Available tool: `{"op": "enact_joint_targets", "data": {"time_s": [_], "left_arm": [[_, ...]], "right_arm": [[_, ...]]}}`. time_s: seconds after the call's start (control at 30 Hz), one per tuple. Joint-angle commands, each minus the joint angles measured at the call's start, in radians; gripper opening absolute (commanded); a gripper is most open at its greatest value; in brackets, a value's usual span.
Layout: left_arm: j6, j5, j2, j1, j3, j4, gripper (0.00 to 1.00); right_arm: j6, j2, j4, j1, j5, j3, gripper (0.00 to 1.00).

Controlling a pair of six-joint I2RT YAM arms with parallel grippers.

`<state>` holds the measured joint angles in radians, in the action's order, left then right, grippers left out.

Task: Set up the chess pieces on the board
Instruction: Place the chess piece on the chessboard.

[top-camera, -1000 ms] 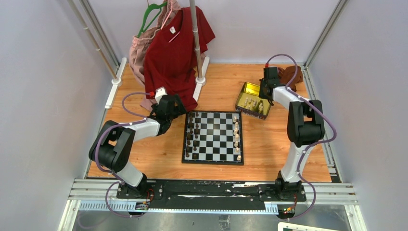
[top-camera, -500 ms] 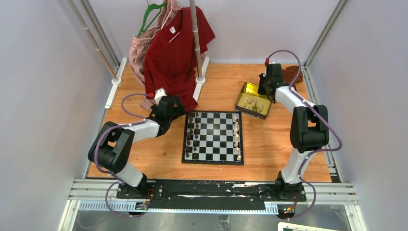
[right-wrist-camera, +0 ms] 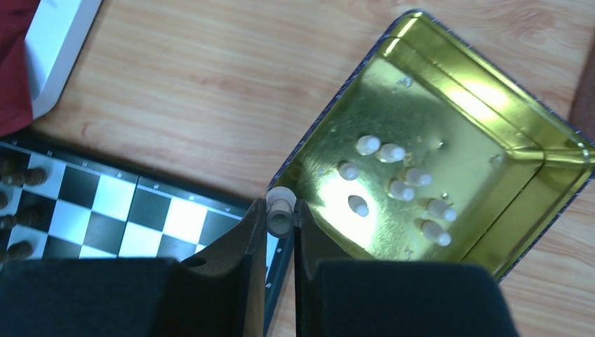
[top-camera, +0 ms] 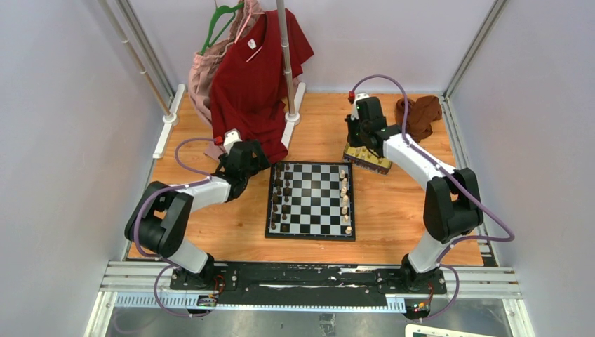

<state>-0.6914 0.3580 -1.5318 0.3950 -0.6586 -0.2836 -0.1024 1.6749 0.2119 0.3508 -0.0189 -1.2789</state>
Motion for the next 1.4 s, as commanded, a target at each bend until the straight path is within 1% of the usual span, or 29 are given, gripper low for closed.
{"op": "enact_joint_targets", "data": {"time_s": [0.0,0.23,0.43,1.3,1.37], "left_arm": [[-0.008,0.004,0.039,-0.008,0.023,-0.022,1.0],[-0.014,-0.001,0.053,-0.007,0.04,-0.027,1.0],[-0.013,0.002,0.056,-0.008,0.055,-0.037,1.0],[-0.008,0.001,0.023,-0.008,0.065,-0.062,1.0],[-0.008,0.001,0.022,-0.008,0.064,-0.062,1.0]], "right_arm": [[0.017,-0.041,0.075,0.064,-0.061,0.035,0.0],[0.01,-0.041,0.095,0.139,-0.077,0.082,0.0],[0.001,-0.011,0.096,0.165,-0.081,0.101,0.0],[-0.012,0.125,0.07,0.169,-0.122,0.11,0.0],[-0.013,0.132,0.07,0.169,-0.122,0.11,0.01]]}}
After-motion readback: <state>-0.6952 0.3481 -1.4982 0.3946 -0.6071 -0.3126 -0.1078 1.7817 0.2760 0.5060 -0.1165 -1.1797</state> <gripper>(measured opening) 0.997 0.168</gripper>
